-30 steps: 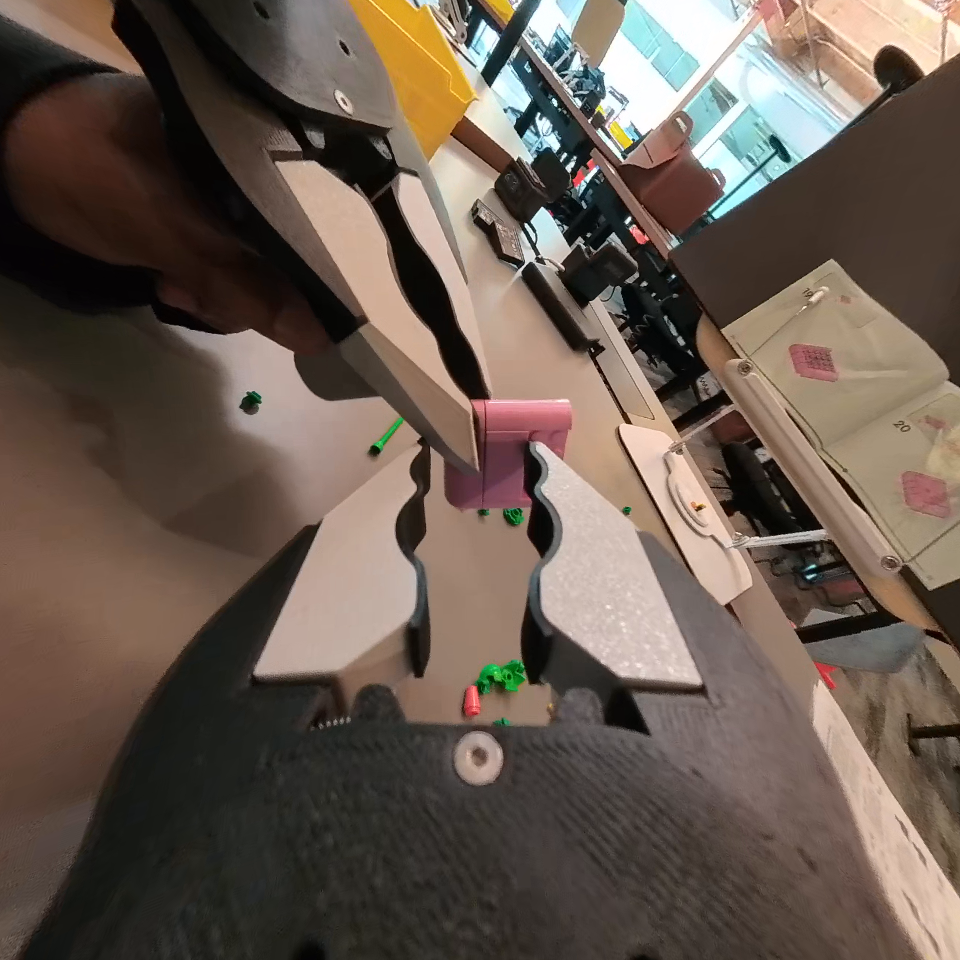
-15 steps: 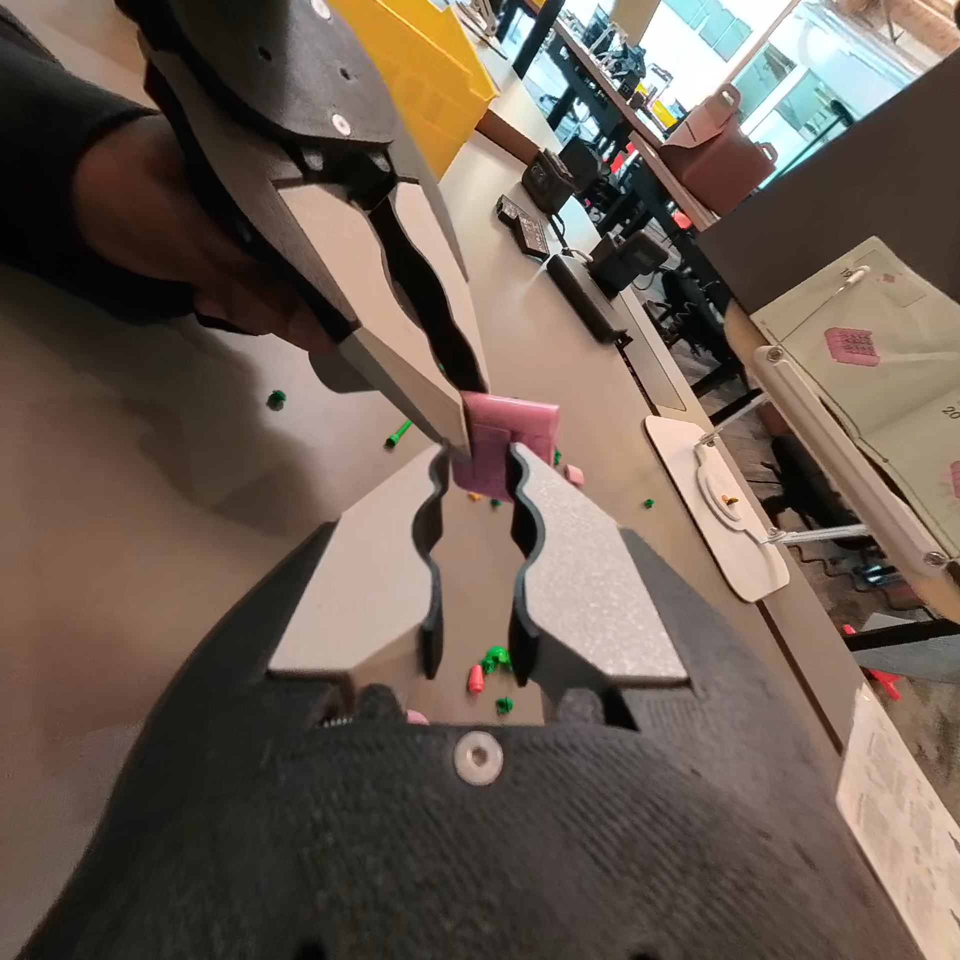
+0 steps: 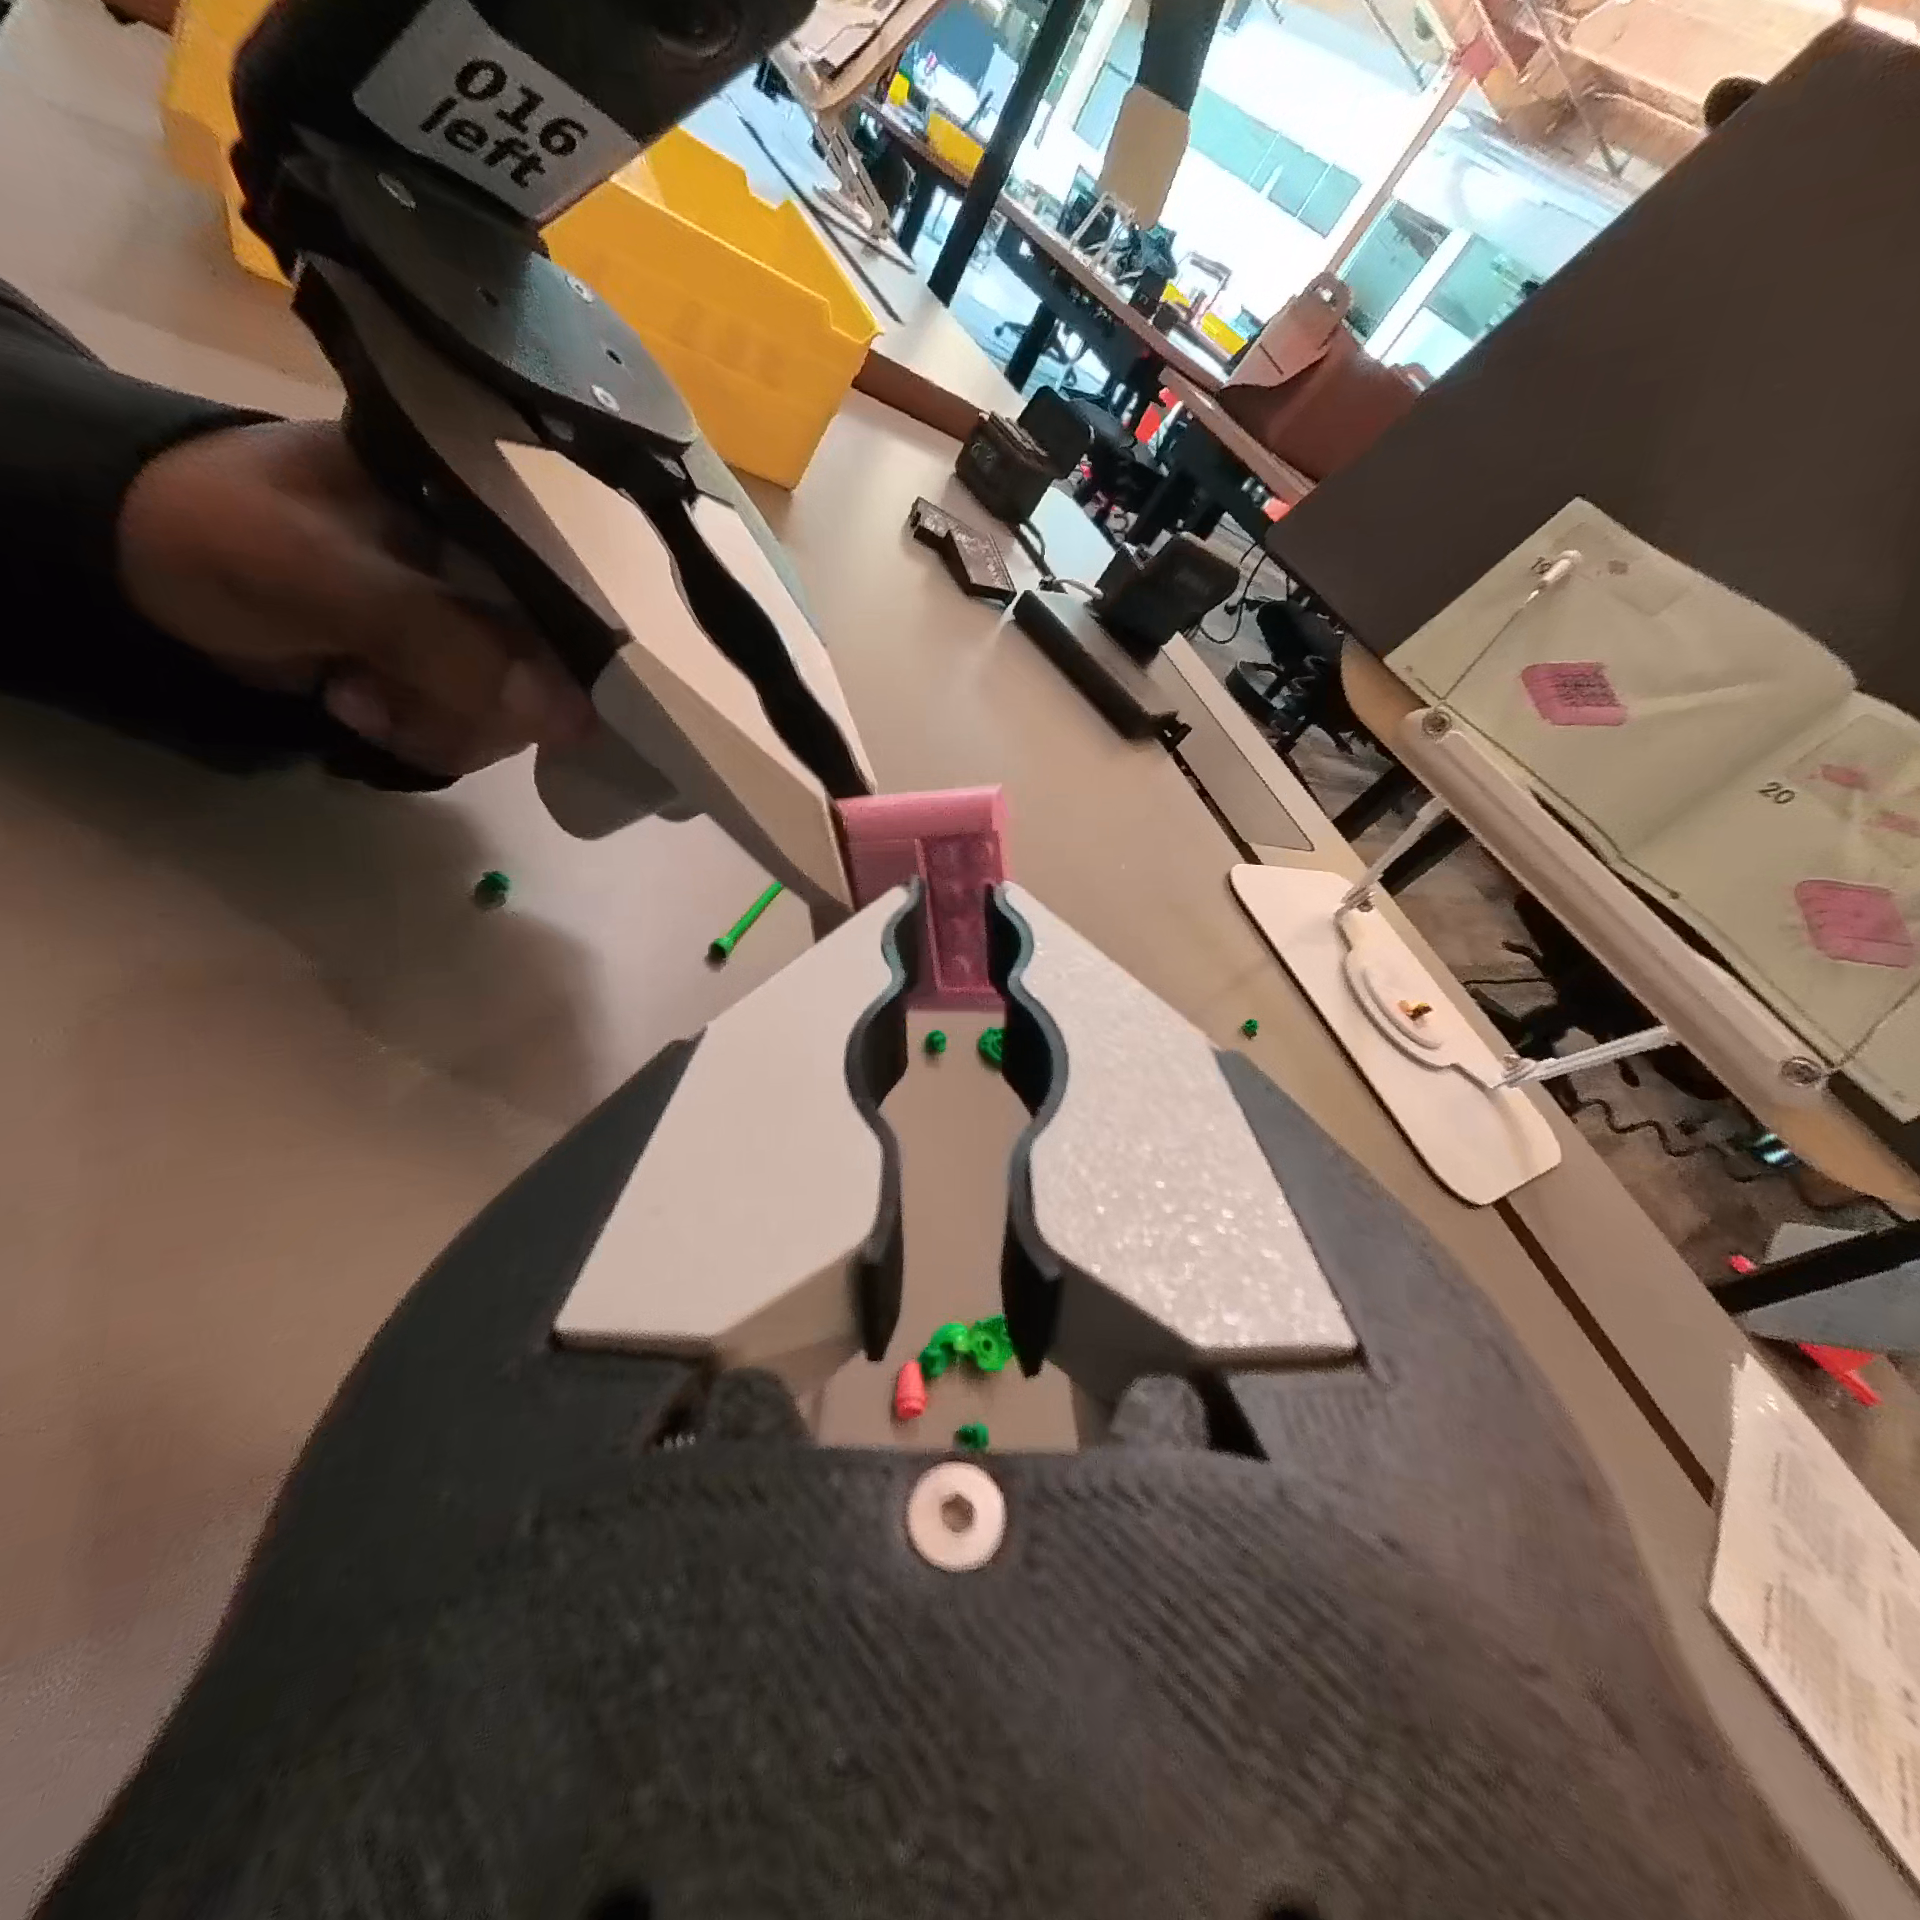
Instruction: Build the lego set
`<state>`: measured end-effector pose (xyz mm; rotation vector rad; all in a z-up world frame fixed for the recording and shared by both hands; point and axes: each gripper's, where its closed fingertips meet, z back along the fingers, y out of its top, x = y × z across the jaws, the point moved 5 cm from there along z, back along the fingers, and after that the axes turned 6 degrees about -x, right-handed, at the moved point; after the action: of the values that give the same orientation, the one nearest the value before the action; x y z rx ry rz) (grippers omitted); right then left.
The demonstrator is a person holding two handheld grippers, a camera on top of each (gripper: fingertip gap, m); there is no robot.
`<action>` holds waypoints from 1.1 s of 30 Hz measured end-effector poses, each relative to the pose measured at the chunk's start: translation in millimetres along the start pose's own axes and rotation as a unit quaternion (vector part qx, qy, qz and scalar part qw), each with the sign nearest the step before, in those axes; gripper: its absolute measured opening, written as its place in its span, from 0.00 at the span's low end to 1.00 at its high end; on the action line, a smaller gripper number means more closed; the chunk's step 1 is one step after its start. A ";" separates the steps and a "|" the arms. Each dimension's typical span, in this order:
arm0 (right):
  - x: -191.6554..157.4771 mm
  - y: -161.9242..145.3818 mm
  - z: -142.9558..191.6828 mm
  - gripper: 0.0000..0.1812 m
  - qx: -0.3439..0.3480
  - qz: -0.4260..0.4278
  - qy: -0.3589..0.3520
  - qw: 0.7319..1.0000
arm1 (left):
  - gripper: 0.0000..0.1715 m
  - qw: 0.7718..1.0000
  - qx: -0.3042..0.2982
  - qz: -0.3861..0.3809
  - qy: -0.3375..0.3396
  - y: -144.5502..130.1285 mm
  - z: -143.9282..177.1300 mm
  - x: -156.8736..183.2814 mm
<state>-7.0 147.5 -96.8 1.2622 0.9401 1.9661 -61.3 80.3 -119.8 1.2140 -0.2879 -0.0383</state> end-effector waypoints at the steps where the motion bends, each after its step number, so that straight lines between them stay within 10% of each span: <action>1: 0.3 0.4 0.4 0.06 0.003 -0.006 0.006 1.000 | 0.03 1.000 0.005 0.007 -0.004 0.8 1.3 -1.6; 26: -25.9 -5.9 -6.5 0.14 -0.015 0.047 0.051 0.997 | 0.03 0.993 -0.036 -0.110 0.034 -7.5 -2.0 1.8; 29: -41.0 -6.2 3.3 0.00 -0.013 0.019 0.173 0.985 | 0.03 0.996 -0.021 -0.079 0.026 -4.0 -0.3 -1.0; 33: -8.2 0.3 9.5 0.00 0.027 -0.031 0.107 0.993 | 0.03 0.999 -0.007 -0.041 0.029 -1.2 5.5 -13.0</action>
<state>4.8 143.0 -97.8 1.0531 1.1285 2.0684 -75.0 77.1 -121.8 1.2108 -0.1864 -0.0757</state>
